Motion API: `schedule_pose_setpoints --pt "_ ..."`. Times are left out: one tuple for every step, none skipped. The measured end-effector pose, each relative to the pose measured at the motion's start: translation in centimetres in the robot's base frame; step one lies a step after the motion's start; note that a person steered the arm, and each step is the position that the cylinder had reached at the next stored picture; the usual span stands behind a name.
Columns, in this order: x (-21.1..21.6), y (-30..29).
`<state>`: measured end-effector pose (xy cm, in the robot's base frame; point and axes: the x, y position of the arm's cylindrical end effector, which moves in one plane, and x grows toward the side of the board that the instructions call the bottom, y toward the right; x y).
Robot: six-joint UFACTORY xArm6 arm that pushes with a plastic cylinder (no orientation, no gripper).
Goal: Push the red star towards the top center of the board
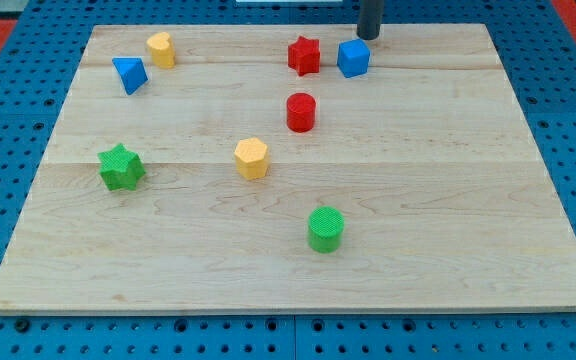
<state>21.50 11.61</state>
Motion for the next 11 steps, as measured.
schedule_pose_setpoints --pt "3.1 7.6" --pt "5.7 7.4" --pt "6.6 1.7" --pt "6.8 -0.8" --pt "6.5 -4.3" --pt "6.3 -6.7" --pt "7.9 -8.1" --pt "4.2 -11.8" --pt "2.7 -11.1" --pt "6.4 -8.8" --pt "7.2 -7.0"
